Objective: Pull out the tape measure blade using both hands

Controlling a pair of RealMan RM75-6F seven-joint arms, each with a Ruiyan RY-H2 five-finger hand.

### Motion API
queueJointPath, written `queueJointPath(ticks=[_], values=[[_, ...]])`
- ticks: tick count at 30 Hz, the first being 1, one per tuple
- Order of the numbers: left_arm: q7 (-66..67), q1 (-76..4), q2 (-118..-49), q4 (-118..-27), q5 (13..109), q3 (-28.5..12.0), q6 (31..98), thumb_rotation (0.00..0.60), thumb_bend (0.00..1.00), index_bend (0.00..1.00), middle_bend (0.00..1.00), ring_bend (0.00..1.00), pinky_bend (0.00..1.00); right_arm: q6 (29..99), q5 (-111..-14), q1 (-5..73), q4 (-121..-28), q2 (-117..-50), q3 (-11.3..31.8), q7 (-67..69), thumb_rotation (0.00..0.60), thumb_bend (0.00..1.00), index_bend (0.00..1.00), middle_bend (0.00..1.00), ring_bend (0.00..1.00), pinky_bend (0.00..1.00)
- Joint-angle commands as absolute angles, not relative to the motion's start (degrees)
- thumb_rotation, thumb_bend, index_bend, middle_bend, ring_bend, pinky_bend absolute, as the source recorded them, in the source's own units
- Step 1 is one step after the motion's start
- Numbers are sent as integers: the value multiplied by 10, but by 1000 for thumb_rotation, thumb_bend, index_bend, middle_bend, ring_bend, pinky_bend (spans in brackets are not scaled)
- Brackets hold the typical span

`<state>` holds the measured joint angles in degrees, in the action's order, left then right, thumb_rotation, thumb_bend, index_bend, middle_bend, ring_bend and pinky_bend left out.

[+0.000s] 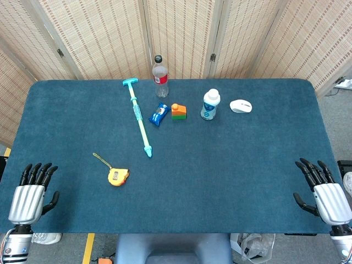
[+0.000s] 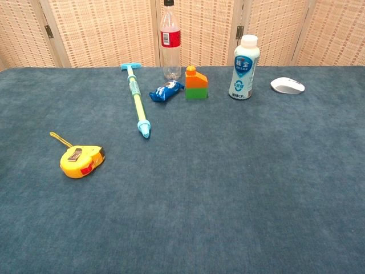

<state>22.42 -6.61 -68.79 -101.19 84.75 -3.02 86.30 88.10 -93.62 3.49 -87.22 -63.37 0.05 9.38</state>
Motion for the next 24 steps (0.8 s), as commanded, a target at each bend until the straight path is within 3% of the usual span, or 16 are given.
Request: queueJointPath(ticks=[1,15,24], values=[[211,-67,-688,-1011,850,-30,862,600,435,175,151,93,0,881,-936,35,-873,-633,1,94,600,383,71,103,128,0],[191,-80,-679,-1008,870,-38,859,600,435,175,151,96,0,891,-941,32,-886,-624,2,91,600,383,71,103,128,0],[203,-124,-680,-1024,896,-37,801,600,434,170,151,99,0,895,-943,33,-895,-612,5,91,600,385,71,103,127,0]])
